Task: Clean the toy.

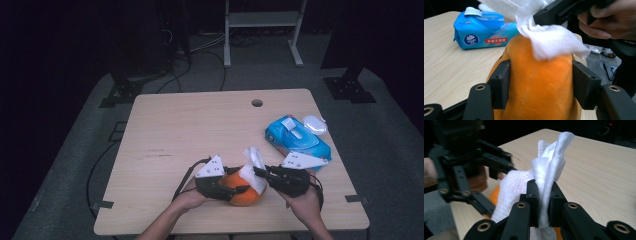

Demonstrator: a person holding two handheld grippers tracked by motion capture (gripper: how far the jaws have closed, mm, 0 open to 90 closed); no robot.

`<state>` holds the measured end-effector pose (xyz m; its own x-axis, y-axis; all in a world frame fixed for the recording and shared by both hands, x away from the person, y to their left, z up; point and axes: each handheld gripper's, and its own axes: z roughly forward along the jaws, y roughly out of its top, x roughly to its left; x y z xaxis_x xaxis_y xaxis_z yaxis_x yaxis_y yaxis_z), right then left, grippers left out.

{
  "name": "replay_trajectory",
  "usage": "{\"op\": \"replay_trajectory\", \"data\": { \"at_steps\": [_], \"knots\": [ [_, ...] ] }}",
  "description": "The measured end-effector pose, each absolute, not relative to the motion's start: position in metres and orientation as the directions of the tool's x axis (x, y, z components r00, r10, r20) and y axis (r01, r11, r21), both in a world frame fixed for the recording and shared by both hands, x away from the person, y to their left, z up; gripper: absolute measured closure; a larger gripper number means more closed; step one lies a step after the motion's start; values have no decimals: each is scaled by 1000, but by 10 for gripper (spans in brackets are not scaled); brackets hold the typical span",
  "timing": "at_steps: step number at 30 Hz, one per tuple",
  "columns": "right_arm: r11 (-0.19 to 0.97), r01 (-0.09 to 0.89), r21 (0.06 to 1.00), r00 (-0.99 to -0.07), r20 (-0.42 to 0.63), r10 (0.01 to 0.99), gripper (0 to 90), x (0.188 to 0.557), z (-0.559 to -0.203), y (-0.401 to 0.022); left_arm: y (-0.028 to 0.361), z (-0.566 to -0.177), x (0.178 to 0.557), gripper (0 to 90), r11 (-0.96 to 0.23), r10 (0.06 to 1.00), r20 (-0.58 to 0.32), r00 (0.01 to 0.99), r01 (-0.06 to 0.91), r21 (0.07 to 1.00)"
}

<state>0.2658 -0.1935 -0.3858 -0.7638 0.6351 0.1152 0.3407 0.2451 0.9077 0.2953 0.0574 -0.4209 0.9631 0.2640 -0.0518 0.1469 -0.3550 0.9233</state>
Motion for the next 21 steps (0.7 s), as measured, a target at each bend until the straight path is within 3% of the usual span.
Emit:
{"op": "replay_trajectory", "data": {
  "at_steps": [3, 11, 15, 18, 21],
  "knots": [
    [282, 318, 905, -778, 79, 623, 810, 263, -383, -185, 58, -421, 295, 388, -354, 263, -51, 963, 146, 924],
    [239, 388, 890, -732, 140, 667, 809, 274, -392, -204, 59, -424, 298, 386, -342, 267, -65, 962, 158, 927],
    [240, 351, 905, -765, 130, 630, 808, 267, -384, -196, 57, -425, 298, 371, -334, 275, -65, 959, 159, 929],
    [290, 343, 894, -774, 94, 626, 807, 267, -386, -190, 59, -425, 299, 296, -334, 268, -59, 962, 150, 931],
    [287, 378, 880, -774, 131, 619, 806, 272, -392, -196, 61, -427, 301, 220, -323, 258, -73, 963, 157, 933]
  ]
}}
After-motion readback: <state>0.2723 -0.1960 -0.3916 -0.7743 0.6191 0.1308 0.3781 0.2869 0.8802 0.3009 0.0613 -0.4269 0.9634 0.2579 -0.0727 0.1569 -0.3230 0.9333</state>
